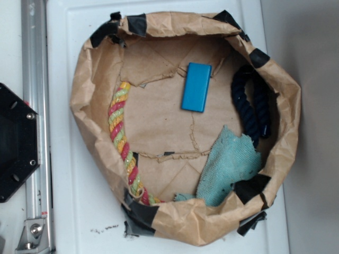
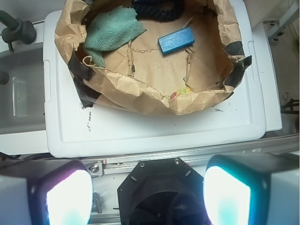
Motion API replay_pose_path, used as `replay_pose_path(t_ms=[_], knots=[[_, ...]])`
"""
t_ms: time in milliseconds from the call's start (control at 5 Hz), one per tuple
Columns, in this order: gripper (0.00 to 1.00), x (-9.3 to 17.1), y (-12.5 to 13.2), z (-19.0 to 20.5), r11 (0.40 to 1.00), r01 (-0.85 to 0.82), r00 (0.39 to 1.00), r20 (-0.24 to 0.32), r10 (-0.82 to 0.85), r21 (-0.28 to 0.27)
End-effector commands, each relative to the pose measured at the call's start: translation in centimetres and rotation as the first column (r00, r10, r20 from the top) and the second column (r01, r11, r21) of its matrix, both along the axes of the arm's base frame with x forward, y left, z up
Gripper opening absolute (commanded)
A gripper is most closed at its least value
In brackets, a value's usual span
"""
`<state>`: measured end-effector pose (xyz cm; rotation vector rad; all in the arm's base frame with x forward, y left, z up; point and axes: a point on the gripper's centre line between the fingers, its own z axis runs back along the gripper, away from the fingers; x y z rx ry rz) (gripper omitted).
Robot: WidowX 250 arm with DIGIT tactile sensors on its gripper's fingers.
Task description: Grab the blue block.
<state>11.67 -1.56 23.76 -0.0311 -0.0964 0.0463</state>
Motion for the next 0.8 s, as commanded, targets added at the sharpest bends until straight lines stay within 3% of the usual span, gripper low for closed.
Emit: replay_pose_path(t_ms=[0,200,400,600], knots=[[1.0,0.0,0.0,0.0,1.0,0.0,1.0,0.0,0.0,0.0],[1.0,5.0,1.8,-2.6,0.968,-0.247,0.969,0.001,0.247,-0.042],[1.0,9.3,4.0,-5.9,0.871,-0.484,0.875,-0.074,0.478,-0.089],[1.0,13.4,5.3,-10.5,0.72,-0.687,0.727,-0.132,0.674,-0.104]])
